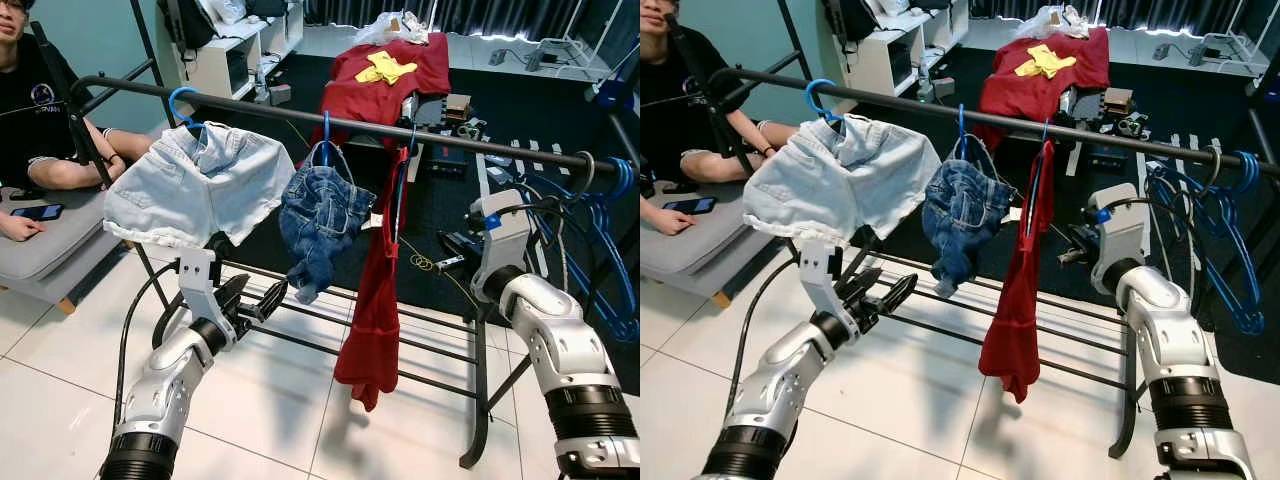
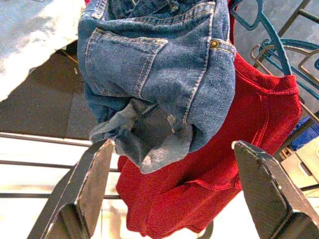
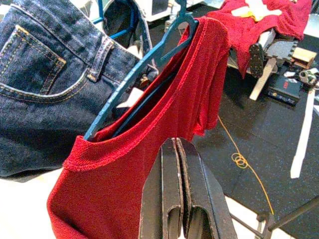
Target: Hang hanger
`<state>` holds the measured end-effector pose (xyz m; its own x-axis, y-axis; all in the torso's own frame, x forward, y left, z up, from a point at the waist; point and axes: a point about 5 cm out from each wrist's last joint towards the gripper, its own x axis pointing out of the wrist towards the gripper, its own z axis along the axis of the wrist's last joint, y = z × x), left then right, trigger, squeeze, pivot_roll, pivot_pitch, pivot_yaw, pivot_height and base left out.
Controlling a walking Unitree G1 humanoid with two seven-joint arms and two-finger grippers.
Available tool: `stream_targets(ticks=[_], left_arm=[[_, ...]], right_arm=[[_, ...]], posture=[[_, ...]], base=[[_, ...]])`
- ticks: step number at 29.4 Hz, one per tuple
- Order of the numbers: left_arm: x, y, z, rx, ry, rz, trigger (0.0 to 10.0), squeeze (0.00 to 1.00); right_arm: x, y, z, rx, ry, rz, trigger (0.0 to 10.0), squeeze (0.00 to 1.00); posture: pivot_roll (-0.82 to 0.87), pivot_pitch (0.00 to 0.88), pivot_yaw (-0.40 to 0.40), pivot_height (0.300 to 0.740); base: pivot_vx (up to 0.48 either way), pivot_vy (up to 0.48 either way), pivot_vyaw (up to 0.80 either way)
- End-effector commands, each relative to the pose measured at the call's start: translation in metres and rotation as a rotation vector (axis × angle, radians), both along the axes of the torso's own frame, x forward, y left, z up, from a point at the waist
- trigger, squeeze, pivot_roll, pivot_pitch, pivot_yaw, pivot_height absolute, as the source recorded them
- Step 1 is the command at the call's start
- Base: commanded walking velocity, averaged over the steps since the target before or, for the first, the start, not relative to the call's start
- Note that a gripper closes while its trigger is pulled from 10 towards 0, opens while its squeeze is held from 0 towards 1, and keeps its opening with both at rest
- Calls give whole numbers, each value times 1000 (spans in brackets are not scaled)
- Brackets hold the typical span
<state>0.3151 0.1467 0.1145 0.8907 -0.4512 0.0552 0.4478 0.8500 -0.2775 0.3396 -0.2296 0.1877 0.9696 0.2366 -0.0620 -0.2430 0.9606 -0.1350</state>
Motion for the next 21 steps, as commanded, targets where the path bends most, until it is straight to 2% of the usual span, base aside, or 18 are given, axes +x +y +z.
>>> stream_targets(ticks=[1,2,4,6,7,8,9,11,13,18,20,21], left_arm=[[-1,-3,-1,-1,1,-13,10000,0],[-1,-3,-1,-1,1,-17,10000,0],[-1,-3,-1,-1,1,-17,10000,0],[-1,-5,-1,-2,0,-22,10000,0],[-1,-5,-1,-2,0,-22,10000,0],[0,-5,0,-2,-2,-23,10000,0],[0,-5,0,-2,-2,-23,10000,0],[0,-5,1,0,-7,-17,10000,0],[1,-2,1,-1,4,0,10000,0],[2,5,0,-2,27,32,10000,0],[1,9,-2,3,38,47,10000,0],[1,9,-2,3,38,47,10000,0]], right_arm=[[1,0,10,44,-46,-10,8118,24],[1,5,20,136,-95,8,10000,1000],[1,5,20,136,-95,8,10000,1000],[6,20,36,280,-156,56,10000,1000],[6,20,36,280,-156,56,10000,1000],[12,29,37,312,-155,73,10000,1000],[12,29,37,312,-155,73,10000,1000],[22,42,32,327,-131,82,10000,1000],[26,48,31,330,-119,87,10000,1000],[33,57,29,335,-92,96,10000,1000],[44,65,22,256,-46,55,10000,1000],[44,65,22,256,-46,55,10000,1000]], posture=[[-35,66,12,740],[-37,64,14,740],[-37,64,14,740],[-33,64,10,740],[-33,64,10,740],[-27,62,8,740],[-27,62,8,740],[-17,61,3,740],[-7,62,-3,740],[-5,67,-4,740],[4,71,-12,740],[4,71,-12,740]], base=[[0,0,0],[0,0,0],[0,0,0],[0,0,0],[0,0,0],[0,0,0],[0,0,0],[0,0,0],[0,0,0],[0,0,0],[0,0,0],[0,0,0]])
